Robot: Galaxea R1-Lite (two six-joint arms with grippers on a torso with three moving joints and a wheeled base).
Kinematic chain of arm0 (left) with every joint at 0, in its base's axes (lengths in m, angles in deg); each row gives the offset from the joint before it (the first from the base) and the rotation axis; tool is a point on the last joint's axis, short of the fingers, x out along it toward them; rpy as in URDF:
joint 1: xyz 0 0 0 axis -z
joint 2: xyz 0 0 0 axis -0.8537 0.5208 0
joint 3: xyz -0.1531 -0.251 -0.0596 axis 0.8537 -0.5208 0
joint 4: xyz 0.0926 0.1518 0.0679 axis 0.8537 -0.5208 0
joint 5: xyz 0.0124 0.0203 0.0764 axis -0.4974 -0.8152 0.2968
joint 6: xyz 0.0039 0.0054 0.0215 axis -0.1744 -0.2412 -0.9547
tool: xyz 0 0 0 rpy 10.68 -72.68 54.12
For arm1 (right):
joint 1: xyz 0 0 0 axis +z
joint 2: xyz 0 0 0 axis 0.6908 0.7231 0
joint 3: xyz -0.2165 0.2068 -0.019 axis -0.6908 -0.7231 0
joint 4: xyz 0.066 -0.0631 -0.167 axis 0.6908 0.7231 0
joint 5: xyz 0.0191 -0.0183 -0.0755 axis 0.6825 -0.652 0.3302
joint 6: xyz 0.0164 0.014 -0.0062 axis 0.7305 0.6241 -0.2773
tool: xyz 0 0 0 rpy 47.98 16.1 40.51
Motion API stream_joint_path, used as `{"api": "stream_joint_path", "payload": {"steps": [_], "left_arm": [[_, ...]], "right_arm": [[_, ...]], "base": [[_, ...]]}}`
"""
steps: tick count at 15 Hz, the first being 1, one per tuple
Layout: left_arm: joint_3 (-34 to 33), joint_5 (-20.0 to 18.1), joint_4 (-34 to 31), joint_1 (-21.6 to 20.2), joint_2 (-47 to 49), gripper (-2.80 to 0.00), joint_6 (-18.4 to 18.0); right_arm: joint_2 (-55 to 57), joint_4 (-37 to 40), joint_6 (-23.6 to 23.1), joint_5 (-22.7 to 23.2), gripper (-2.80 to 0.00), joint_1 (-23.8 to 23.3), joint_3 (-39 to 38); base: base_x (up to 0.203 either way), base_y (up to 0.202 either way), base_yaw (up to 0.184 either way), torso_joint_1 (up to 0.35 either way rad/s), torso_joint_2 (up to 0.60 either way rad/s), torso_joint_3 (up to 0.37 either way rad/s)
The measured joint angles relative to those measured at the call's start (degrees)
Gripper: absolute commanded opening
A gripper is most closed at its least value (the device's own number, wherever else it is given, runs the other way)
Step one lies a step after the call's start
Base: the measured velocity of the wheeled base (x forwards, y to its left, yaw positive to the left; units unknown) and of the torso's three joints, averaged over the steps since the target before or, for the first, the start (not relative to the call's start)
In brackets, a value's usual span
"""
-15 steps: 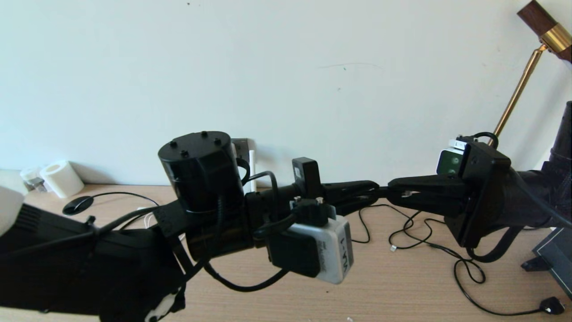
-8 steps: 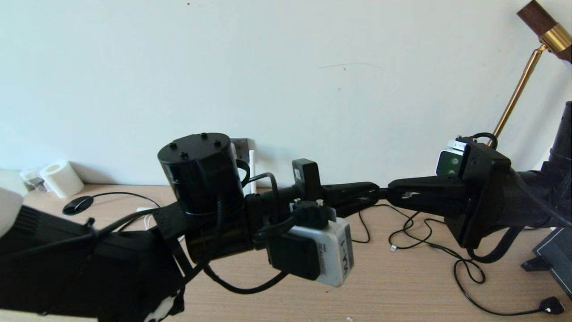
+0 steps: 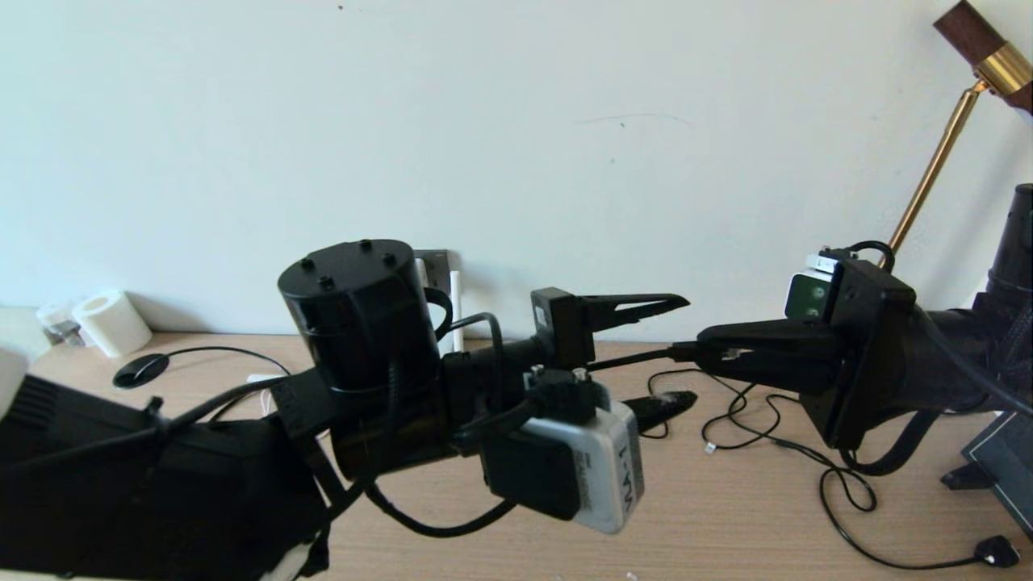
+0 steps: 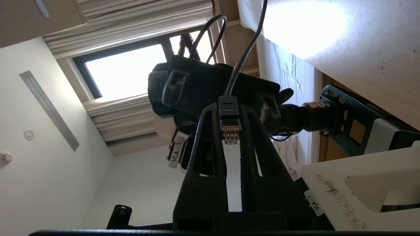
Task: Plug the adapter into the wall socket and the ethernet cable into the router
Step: Hand it to the other hand
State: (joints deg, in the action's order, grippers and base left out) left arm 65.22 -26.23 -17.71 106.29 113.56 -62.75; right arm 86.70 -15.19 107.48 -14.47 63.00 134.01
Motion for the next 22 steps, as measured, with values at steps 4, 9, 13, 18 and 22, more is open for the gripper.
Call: {"api": "stream_joint_path", "payload": {"steps": [4, 9, 13, 18, 22], "left_arm": [[0.00, 0.00, 0.00, -0.07, -0.13, 0.00, 0.00], [0.01, 0.03, 0.00, -0.05, -0.13, 0.00, 0.00], [-0.37, 0.03, 0.01, -0.05, -0.20, -2.80, 0.04], [-0.62, 0.03, 0.02, -0.05, -0.53, -2.80, -0.10], [-0.93, 0.07, -0.20, 0.28, -0.78, -2.80, -0.16]], "right_arm": [[0.00, -0.02, -0.01, 0.01, -2.80, 0.01, 0.01], [0.00, -0.02, -0.01, 0.05, -2.80, 0.11, -0.07], [-0.05, -0.02, -0.04, -0.01, -2.80, 0.11, -0.18], [-0.07, 0.00, -0.05, 0.01, -2.80, 0.11, -0.40], [-0.07, -0.11, -0.06, -0.21, -2.80, 0.68, -0.41]], "base": [[0.000, 0.000, 0.000, 0.000, 0.00, 0.000], [0.000, 0.000, 0.000, 0.000, 0.00, 0.000], [0.000, 0.000, 0.000, 0.000, 0.00, 0.000], [0.000, 0.000, 0.000, 0.000, 0.00, 0.000], [0.000, 0.000, 0.000, 0.000, 0.00, 0.000]]}}
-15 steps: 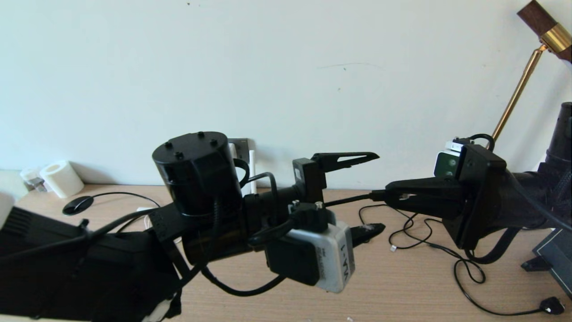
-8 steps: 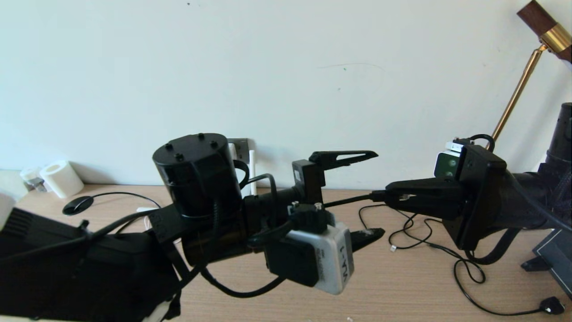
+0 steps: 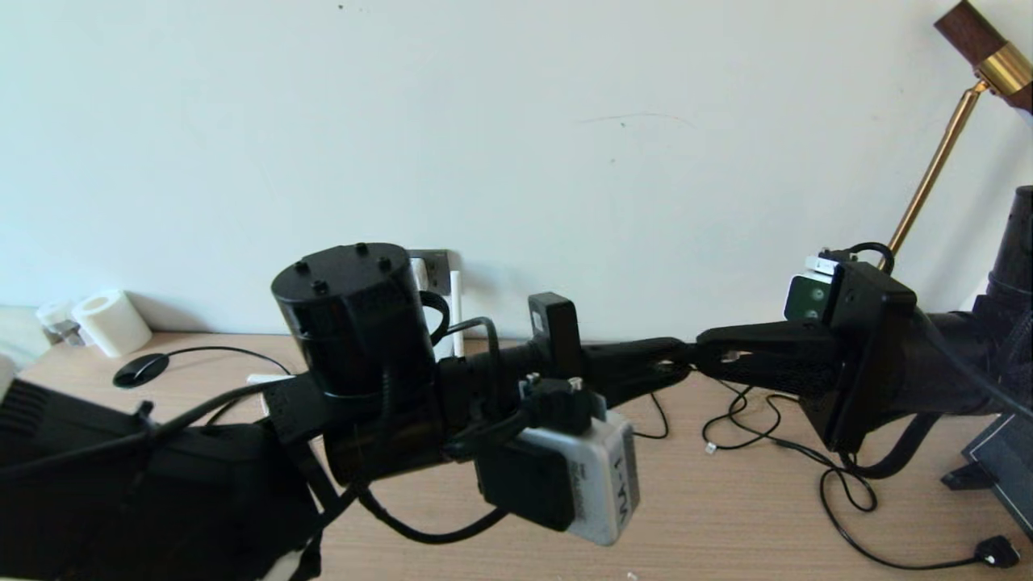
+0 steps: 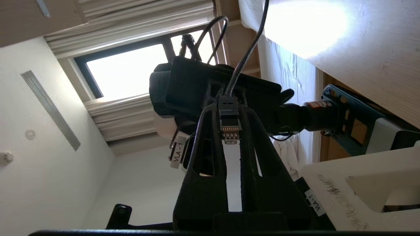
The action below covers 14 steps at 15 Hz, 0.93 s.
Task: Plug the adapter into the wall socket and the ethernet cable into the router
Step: Hand it to the other hand
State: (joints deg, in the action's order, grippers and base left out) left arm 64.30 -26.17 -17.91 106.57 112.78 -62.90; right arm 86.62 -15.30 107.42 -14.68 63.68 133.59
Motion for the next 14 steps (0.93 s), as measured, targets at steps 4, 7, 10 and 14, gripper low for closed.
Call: {"api": "stream_joint_path", "payload": {"steps": [4, 7, 10, 14], "left_arm": [[0.06, 0.11, 0.11, 0.62, 0.01, -2.80, 0.02], [0.09, 0.11, 0.15, 0.72, 0.06, -2.80, 0.05], [0.11, 0.02, 0.41, 0.79, 0.09, -2.80, 0.13], [-1.57, 0.54, 0.20, 0.65, -0.58, -2.80, 2.42]], "right_arm": [[0.05, 0.04, 0.00, -0.16, -2.80, 0.59, 0.01], [0.02, 0.01, -0.76, -0.27, 0.00, 0.70, -0.07], [0.07, 0.20, -1.00, -0.71, 0.00, 0.79, -0.15], [-0.38, -0.07, -1.31, -4.10, 0.00, 0.65, -0.32]], "base": [[0.000, 0.000, 0.000, 0.000, 0.00, 0.000], [0.000, 0.000, 0.000, 0.000, 0.00, 0.000], [0.000, 0.000, 0.000, 0.000, 0.00, 0.000], [0.000, 0.000, 0.000, 0.000, 0.00, 0.000]]}}
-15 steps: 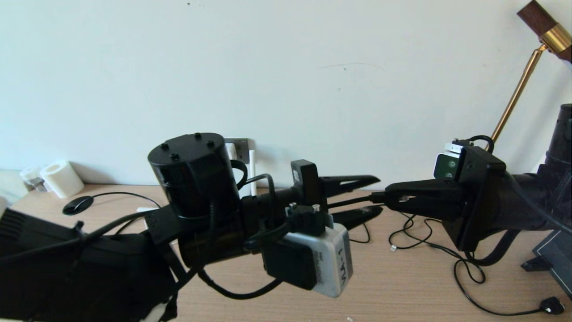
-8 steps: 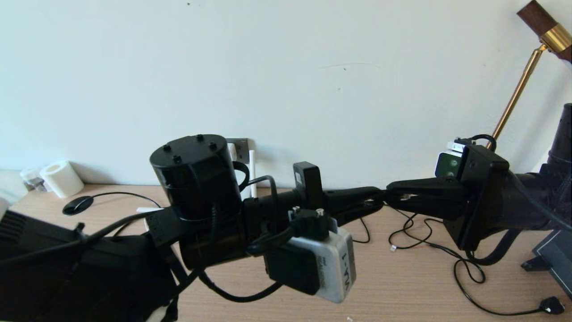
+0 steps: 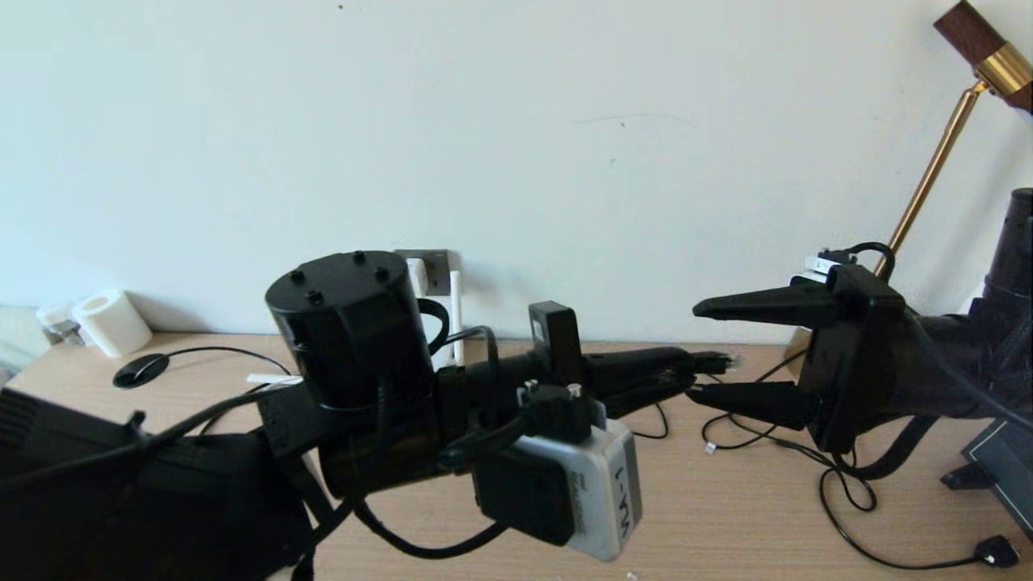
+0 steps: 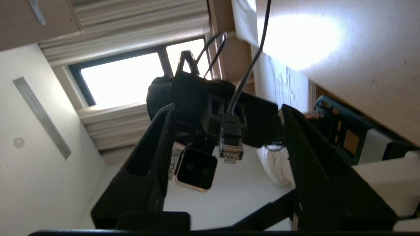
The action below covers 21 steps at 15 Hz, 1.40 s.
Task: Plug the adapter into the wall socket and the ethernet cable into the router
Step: Hand it to the other hand
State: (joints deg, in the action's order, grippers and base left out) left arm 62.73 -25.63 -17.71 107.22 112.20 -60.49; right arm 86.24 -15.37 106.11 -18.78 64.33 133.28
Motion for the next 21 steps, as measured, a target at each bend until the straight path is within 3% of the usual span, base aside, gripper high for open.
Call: {"api": "stream_joint_path", "payload": {"steps": [2, 4, 6, 9, 10, 12, 14, 17, 19, 21], "left_arm": [[-2.74, 2.29, -0.07, -0.37, -1.26, -2.80, 4.24], [-6.60, 7.46, -0.11, -0.44, -3.24, -2.80, 13.26], [-10.70, 14.38, 0.03, -0.52, -5.17, -2.80, 25.88], [-14.55, 24.44, 1.53, -0.61, -6.95, -2.80, 46.33], [-15.06, 27.53, 1.72, -1.01, -7.16, -2.80, 53.34], [-15.48, 32.61, 1.76, -3.20, -7.05, -2.80, 66.12], [-16.10, 36.82, 1.72, -7.17, -6.46, -2.80, 75.40], [-17.70, 38.41, 1.52, -15.01, -6.09, -2.80, 80.21], [-19.89, 40.15, -0.15, -20.60, -5.78, -2.80, 80.59], [-22.31, 42.53, -2.93, -25.41, -5.31, -2.80, 81.24]], "right_arm": [[-1.64, 0.00, -3.70, -5.71, 0.00, -0.46, -0.34], [-4.46, 0.32, -11.26, -13.73, 0.00, -0.68, -1.29], [-7.51, 0.55, -22.47, -22.96, 0.00, -0.69, -4.01], [-12.38, 0.68, -43.95, -38.85, 0.00, -0.69, -10.42], [-14.67, 0.83, -50.22, -43.61, -2.80, -0.67, -12.58], [-19.84, 2.92, -59.13, -48.03, -2.80, -0.57, -15.95], [-26.37, 8.69, -63.42, -48.71, -2.80, -0.57, -17.68], [-36.40, 20.52, -67.79, -52.15, -2.80, -0.69, -18.40], [-41.23, 26.56, -69.79, -61.74, -2.80, -1.11, -18.91], [-44.91, 29.30, -70.73, -69.64, -2.80, -4.78, -19.27]], "base": [[0.000, 0.000, 0.000, 0.000, 0.00, 0.000], [0.000, 0.000, 0.000, 0.000, 0.00, 0.000], [0.000, 0.000, 0.000, 0.000, 0.00, 0.000], [0.000, 0.000, 0.000, 0.000, 0.00, 0.000], [0.000, 0.000, 0.000, 0.000, 0.00, 0.000], [0.000, 0.000, 0.000, 0.000, 0.00, 0.000], [0.000, 0.000, 0.000, 0.000, 0.00, 0.000], [0.000, 0.000, 0.000, 0.000, 0.00, 0.000], [0.000, 0.000, 0.000, 0.000, 0.00, 0.000], [0.000, 0.000, 0.000, 0.000, 0.00, 0.000]]}}
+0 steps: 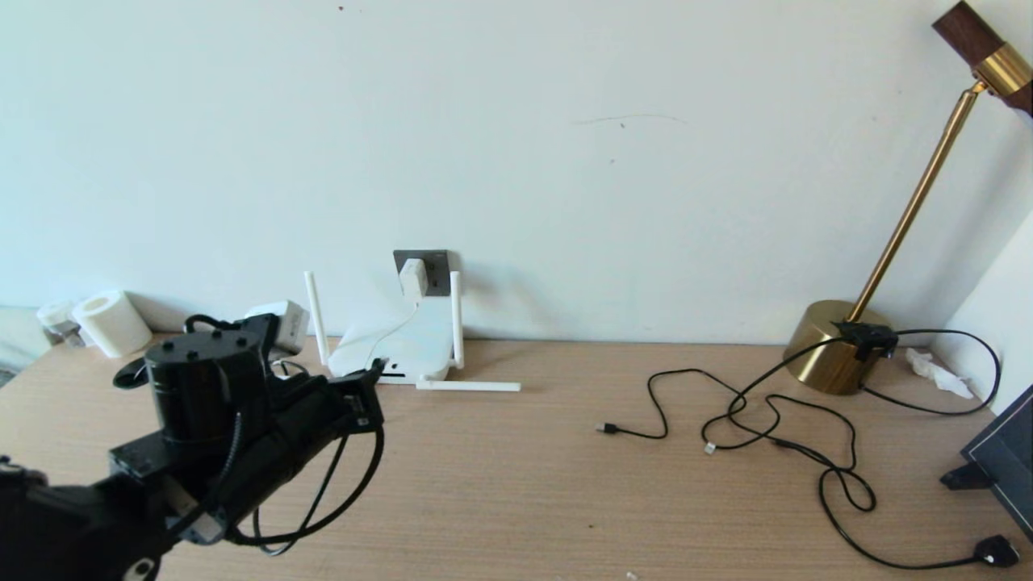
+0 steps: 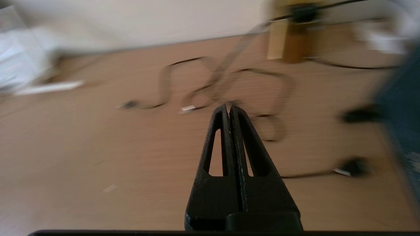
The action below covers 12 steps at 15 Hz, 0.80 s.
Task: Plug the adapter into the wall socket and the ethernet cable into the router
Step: Hand it to the other hand
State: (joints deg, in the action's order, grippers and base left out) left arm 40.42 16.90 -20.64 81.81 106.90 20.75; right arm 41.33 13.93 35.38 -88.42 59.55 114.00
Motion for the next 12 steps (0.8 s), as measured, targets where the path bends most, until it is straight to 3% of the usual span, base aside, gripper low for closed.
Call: {"api": "stream_joint_path", "payload": {"steps": [2, 4, 9, 12], "left_arm": [[-2.19, 0.22, -0.51, -2.30, 0.43, -2.80, 0.05], [-3.18, 0.22, -0.55, -2.80, 0.72, -2.80, -0.48], [-5.75, 0.28, -0.11, -2.97, 2.39, -2.80, -0.32], [-7.69, 0.24, 0.15, -2.89, 3.26, -2.80, -0.09]], "right_arm": [[-3.82, 3.70, -1.73, -1.03, -2.80, -7.42, -0.40], [-8.76, 6.48, -3.40, 0.22, -2.80, -11.52, -2.68], [-18.22, 7.64, -14.34, 10.60, -2.80, -12.94, -16.15], [-21.30, 7.59, -17.07, 16.57, -2.80, -12.47, -21.69]], "base": [[0.000, 0.000, 0.000, 0.000, 0.00, 0.000], [0.000, 0.000, 0.000, 0.000, 0.00, 0.000], [0.000, 0.000, 0.000, 0.000, 0.00, 0.000], [0.000, 0.000, 0.000, 0.000, 0.00, 0.000]]}}
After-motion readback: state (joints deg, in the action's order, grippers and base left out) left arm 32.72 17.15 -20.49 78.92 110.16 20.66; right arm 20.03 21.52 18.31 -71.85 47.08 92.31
